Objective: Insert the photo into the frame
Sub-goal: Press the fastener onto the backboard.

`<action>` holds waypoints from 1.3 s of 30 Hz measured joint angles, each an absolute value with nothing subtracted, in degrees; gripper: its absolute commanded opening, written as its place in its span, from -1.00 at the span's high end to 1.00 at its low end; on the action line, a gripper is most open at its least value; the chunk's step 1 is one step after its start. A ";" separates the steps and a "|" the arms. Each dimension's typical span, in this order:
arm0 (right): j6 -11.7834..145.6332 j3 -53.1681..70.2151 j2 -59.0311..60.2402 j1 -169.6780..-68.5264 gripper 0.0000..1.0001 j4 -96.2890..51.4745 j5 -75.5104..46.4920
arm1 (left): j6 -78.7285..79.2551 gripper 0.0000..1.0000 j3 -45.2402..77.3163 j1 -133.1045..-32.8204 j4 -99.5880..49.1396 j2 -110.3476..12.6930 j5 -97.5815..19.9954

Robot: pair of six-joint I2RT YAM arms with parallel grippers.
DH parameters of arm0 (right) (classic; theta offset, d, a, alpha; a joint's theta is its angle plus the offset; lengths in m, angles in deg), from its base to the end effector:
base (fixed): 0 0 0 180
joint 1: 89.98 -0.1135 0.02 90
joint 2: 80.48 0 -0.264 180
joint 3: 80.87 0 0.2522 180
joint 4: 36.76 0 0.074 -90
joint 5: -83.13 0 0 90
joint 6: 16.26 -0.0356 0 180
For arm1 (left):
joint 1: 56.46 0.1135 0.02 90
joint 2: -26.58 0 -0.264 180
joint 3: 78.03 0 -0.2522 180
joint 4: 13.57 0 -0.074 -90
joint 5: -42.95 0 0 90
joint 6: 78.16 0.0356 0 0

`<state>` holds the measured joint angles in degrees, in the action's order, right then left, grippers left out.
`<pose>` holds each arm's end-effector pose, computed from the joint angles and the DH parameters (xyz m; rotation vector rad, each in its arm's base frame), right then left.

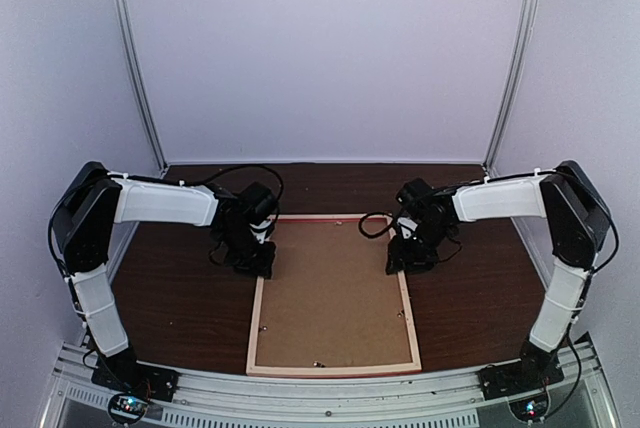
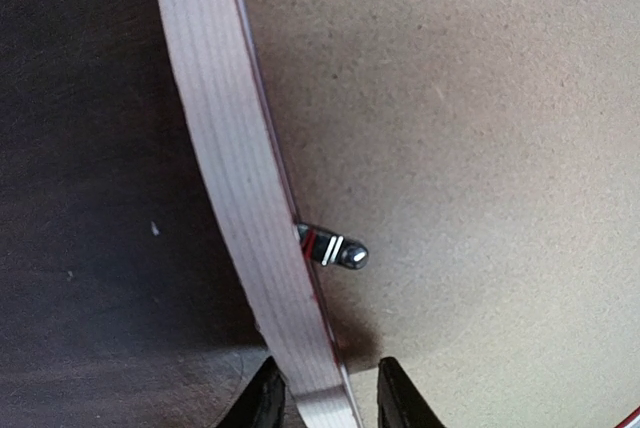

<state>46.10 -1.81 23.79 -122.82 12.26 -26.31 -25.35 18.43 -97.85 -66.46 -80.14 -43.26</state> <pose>0.2813 0.1957 0.1584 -0.2075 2.9988 0.6543 0.2641 -0.2359 0.1608 0.1212 2.9772 -0.3068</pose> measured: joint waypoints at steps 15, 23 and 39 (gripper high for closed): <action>48.59 7.32 30.09 -120.96 0.16 13.60 -20.63 | -25.06 0.36 18.43 -97.85 -66.46 -80.27 -43.20; 50.04 7.67 30.85 -120.63 0.31 14.06 -20.69 | -24.93 0.37 18.43 -97.78 -66.46 -80.29 -43.15; 50.25 7.78 31.18 -119.27 0.63 13.40 -22.77 | -24.67 0.38 18.34 -97.76 -66.51 -80.79 -42.91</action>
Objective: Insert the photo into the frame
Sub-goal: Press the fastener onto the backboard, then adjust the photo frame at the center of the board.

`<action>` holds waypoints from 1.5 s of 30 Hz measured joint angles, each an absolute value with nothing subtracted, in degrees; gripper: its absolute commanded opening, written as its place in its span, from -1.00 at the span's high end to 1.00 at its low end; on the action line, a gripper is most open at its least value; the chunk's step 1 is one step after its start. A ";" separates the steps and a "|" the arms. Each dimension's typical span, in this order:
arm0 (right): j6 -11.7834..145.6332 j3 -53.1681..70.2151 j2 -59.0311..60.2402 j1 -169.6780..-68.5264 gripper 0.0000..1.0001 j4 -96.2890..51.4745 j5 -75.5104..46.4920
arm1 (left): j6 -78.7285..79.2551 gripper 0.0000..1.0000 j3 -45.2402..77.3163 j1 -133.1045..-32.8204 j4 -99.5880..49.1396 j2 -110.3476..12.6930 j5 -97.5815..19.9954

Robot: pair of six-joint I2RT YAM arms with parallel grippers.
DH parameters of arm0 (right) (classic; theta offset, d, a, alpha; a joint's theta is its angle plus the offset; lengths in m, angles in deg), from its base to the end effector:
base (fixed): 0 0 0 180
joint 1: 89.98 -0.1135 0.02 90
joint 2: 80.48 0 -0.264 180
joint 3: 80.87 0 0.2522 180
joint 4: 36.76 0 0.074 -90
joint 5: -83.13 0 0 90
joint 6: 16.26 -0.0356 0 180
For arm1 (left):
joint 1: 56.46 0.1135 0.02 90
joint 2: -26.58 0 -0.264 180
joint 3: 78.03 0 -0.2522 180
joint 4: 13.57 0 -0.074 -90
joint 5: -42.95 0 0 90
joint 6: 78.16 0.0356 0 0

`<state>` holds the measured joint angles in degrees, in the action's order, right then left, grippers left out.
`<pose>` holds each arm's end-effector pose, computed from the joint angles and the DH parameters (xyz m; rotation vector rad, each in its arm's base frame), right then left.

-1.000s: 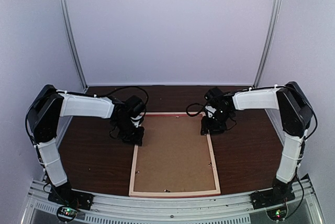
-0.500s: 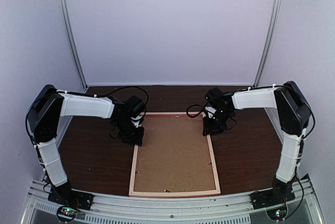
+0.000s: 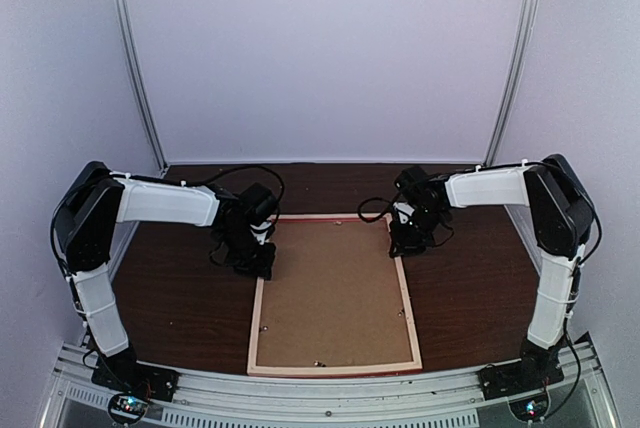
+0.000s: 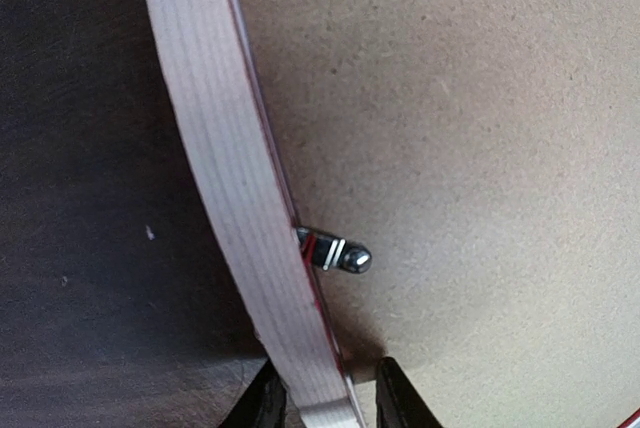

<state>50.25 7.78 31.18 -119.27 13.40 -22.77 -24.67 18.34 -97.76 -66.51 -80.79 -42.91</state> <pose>0.3274 0.1949 0.1567 -0.2101 2.9427 0.5629 0.2649 -0.2362 0.1574 0.1376 2.9876 -0.3034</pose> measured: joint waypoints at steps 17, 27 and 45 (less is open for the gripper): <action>49.25 5.27 31.18 -115.60 0.05 5.51 -29.57 | -24.63 0.34 18.34 -97.76 -66.51 -80.79 -42.23; 48.11 -1.83 24.08 -115.60 -0.07 5.27 -28.30 | -24.65 0.10 18.04 -97.76 -66.42 -80.79 -41.89; 42.08 -16.85 10.66 -125.42 -0.07 5.38 -23.88 | -24.47 -0.61 16.75 -97.76 -66.62 -80.12 -43.48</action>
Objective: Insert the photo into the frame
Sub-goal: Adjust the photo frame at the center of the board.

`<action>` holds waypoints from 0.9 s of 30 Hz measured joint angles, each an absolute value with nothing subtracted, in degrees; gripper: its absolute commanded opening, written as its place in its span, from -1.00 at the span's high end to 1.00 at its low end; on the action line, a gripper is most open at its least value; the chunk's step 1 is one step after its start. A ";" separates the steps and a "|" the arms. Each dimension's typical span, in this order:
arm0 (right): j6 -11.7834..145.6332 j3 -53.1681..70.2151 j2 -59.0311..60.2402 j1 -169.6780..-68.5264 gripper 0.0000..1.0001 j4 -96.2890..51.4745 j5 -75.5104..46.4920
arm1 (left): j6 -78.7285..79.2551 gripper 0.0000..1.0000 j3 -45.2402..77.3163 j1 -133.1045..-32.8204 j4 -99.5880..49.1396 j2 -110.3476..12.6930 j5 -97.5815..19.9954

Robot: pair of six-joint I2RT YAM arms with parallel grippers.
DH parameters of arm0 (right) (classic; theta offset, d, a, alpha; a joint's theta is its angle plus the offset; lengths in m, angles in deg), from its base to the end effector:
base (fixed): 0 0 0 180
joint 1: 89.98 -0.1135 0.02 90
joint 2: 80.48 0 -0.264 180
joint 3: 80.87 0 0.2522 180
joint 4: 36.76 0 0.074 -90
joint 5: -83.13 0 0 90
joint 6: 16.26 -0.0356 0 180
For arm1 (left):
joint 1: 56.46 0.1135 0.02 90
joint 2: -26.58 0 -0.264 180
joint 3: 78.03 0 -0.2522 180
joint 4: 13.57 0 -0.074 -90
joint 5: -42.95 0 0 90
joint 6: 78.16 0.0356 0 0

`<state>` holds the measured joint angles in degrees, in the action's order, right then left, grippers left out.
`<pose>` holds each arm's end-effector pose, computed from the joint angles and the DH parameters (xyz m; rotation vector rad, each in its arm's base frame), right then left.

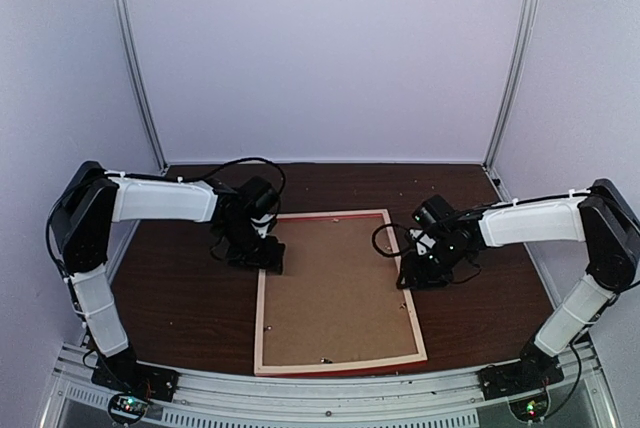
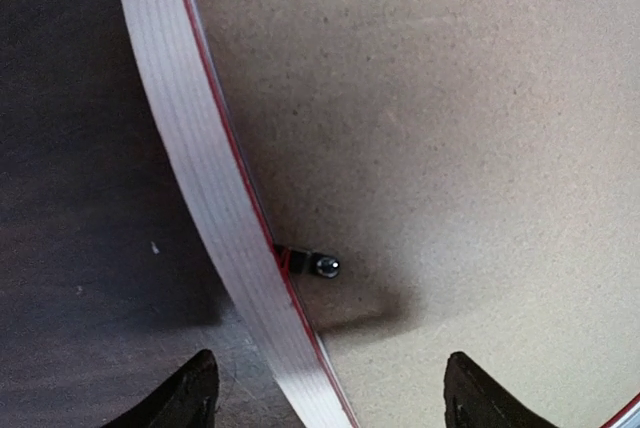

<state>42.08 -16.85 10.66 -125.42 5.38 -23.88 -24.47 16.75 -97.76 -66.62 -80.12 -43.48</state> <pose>0.2286 0.1755 0.1614 -0.1768 2.9265 0.6616 0.2688 -0.2391 0.1685 0.1410 2.9494 -0.3230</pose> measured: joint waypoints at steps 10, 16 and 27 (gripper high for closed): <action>41.31 -17.86 10.98 -127.60 0.50 5.07 -21.96 | -21.96 -0.71 15.33 -97.04 -68.39 -77.12 -47.81; 43.92 -15.06 13.54 -127.34 0.70 6.73 -20.76 | -16.98 -0.74 13.05 -95.66 -70.92 -77.08 -49.32; 55.89 -2.95 22.81 -121.11 0.81 12.44 -21.22 | -8.45 -0.82 4.79 -93.15 -72.93 -78.30 -49.60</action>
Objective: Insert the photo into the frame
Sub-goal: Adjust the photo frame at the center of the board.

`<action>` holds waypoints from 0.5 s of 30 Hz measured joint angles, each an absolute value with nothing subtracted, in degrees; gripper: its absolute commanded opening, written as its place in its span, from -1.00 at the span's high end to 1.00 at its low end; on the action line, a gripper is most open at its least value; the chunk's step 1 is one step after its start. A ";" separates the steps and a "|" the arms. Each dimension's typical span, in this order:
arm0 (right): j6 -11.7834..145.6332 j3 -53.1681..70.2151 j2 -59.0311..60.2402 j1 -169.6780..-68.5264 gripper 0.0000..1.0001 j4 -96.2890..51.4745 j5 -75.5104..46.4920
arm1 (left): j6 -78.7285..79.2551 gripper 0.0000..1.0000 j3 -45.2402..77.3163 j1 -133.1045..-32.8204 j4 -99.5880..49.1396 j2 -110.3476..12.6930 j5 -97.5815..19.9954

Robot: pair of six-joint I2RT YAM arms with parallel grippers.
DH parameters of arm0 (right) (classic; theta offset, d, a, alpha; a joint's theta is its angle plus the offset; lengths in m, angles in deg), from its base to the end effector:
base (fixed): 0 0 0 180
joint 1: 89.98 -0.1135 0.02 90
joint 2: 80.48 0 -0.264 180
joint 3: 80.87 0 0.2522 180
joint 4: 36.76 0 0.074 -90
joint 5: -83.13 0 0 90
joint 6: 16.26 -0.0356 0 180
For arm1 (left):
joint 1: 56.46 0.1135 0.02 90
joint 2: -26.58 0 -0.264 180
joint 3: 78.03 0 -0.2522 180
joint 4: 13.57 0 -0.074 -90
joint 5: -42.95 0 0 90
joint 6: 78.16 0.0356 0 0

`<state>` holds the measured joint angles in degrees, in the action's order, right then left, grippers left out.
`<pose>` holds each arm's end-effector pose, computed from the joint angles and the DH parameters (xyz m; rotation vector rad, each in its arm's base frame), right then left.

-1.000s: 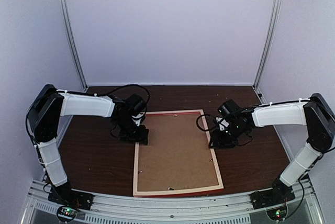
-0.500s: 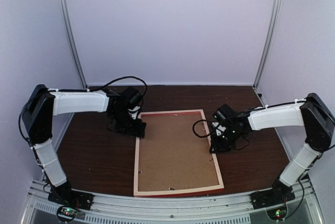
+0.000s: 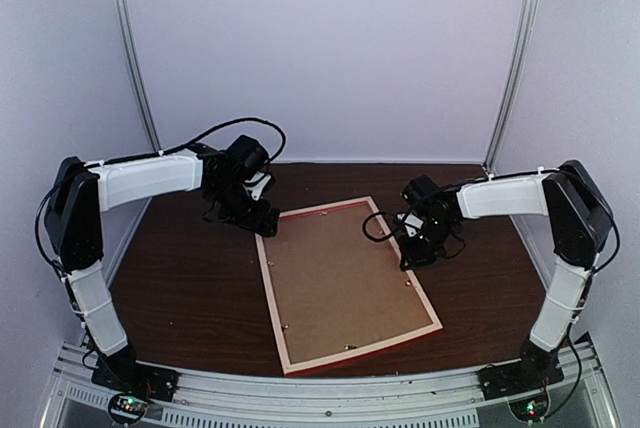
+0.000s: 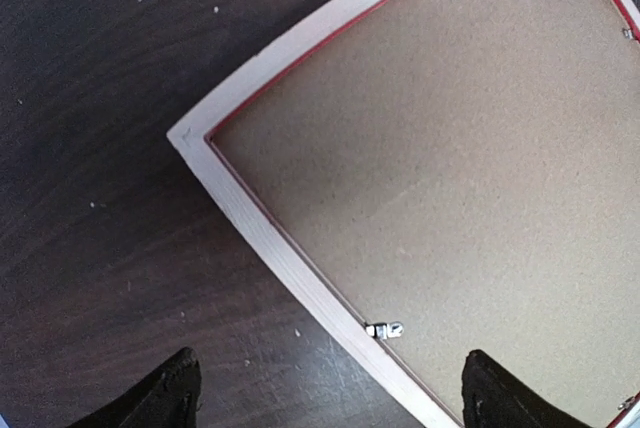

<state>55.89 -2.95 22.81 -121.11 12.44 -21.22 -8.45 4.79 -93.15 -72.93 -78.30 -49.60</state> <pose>0.2843 0.1820 0.1578 -0.3922 2.9328 0.5051 0.3060 -0.2260 0.2340 0.3814 2.7345 -0.2132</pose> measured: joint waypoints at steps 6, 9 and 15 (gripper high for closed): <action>64.44 7.06 29.82 -117.68 0.84 17.05 -22.57 | -5.68 -0.82 -1.24 -88.93 -72.87 -83.83 -45.49; 68.26 12.46 33.45 -116.04 0.83 19.50 -23.51 | -4.17 -0.82 -4.48 -87.01 -72.87 -88.03 -43.07; 74.17 20.90 39.03 -112.78 0.52 23.17 -25.28 | 0.14 -0.83 -11.91 -84.73 -73.15 -96.86 -40.46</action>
<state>74.17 20.90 39.03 -112.78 23.17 -25.28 0.14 -11.91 -84.73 -73.15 -96.86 -40.46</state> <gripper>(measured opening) 0.151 0.911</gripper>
